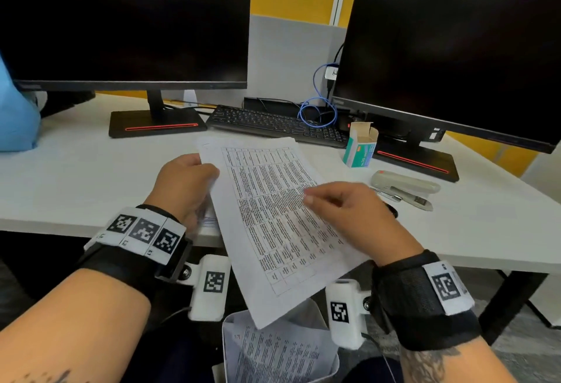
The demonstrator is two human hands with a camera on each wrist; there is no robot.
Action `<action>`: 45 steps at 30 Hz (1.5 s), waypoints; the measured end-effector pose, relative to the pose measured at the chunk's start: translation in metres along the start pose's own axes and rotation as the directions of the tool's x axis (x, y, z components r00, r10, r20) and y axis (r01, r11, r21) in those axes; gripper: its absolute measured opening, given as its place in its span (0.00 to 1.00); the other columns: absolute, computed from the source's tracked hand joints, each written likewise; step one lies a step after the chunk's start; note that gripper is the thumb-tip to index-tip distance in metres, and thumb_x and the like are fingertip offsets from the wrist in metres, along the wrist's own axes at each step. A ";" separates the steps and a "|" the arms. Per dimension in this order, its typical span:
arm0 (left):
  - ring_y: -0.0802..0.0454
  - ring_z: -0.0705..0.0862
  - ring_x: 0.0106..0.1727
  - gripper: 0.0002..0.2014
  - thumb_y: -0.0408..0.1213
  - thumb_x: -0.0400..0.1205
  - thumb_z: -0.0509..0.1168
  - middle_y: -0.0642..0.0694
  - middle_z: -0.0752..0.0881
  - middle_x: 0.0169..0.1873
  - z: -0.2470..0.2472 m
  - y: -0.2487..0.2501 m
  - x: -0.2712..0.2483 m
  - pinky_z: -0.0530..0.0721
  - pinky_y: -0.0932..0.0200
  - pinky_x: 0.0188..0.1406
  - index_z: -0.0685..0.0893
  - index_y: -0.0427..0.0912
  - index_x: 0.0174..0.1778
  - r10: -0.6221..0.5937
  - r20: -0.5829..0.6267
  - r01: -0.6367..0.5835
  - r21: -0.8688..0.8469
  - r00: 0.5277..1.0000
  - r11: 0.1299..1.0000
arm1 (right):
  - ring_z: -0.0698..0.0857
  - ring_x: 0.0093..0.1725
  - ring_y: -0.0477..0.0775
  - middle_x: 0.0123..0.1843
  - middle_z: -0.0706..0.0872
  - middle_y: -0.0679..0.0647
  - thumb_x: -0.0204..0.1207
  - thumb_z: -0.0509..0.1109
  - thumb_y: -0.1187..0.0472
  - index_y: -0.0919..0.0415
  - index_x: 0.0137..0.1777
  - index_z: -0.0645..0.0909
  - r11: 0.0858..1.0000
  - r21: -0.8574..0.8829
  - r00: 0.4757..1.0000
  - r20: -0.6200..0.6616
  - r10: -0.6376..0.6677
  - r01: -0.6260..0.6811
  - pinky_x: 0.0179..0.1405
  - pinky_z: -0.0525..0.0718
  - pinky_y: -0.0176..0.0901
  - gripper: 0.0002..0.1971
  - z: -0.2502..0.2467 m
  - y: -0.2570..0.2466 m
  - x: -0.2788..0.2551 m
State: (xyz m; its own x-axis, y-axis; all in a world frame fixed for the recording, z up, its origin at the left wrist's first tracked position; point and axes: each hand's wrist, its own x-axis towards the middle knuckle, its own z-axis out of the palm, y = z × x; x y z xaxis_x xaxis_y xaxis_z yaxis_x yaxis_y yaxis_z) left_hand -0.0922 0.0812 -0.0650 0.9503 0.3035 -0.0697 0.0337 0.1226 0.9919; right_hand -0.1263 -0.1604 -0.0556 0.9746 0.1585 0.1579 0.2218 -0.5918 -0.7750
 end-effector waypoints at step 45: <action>0.49 0.80 0.26 0.11 0.44 0.81 0.69 0.46 0.80 0.21 0.058 0.005 -0.099 0.79 0.51 0.34 0.80 0.46 0.34 0.493 0.334 -0.579 0.241 0.803 0.779 | 0.81 0.37 0.34 0.31 0.81 0.33 0.78 0.63 0.38 0.48 0.42 0.78 0.824 0.458 0.777 -0.629 0.035 0.333 0.46 0.76 0.37 0.15 0.006 -0.057 -0.017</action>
State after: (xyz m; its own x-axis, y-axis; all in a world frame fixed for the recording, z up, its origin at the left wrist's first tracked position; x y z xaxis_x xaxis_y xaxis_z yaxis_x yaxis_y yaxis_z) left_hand -0.1684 -0.0034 -0.0466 0.8832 -0.0116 0.4688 -0.4492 -0.3080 0.8386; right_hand -0.1559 -0.1246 -0.0181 0.7832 -0.3947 0.4804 0.4944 -0.0733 -0.8662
